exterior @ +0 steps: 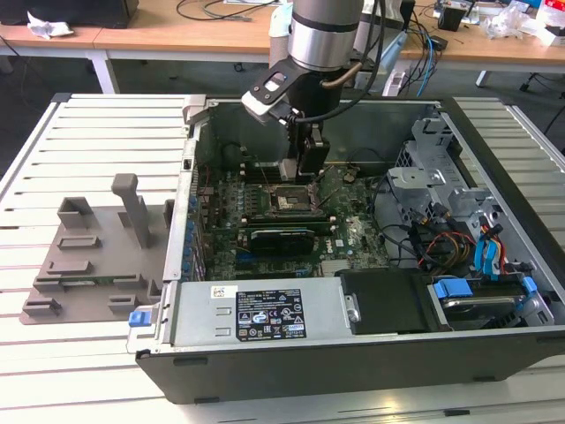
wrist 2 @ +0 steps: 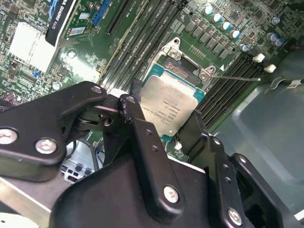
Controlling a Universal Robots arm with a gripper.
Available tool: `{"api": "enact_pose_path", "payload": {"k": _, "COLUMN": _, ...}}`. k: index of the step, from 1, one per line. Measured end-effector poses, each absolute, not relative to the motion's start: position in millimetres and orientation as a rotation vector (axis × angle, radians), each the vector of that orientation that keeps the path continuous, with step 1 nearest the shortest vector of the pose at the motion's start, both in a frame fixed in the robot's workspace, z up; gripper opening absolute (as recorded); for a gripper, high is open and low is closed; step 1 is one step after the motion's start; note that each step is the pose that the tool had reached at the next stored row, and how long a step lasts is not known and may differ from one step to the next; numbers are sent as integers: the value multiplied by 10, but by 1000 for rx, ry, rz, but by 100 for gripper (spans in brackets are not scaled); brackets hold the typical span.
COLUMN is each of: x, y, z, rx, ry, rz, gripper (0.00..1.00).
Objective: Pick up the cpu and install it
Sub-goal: 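Place the cpu into insertion slot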
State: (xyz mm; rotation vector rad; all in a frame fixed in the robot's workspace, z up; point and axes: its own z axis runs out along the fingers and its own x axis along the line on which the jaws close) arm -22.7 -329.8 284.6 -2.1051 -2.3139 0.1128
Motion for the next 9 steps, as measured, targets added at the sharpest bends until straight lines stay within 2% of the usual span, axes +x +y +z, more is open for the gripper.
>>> {"api": "enact_pose_path", "payload": {"k": 9, "x": -227, "y": -3298, "z": 2769, "rx": -2105, "ry": -2314, "rz": 113, "gripper": 55}}
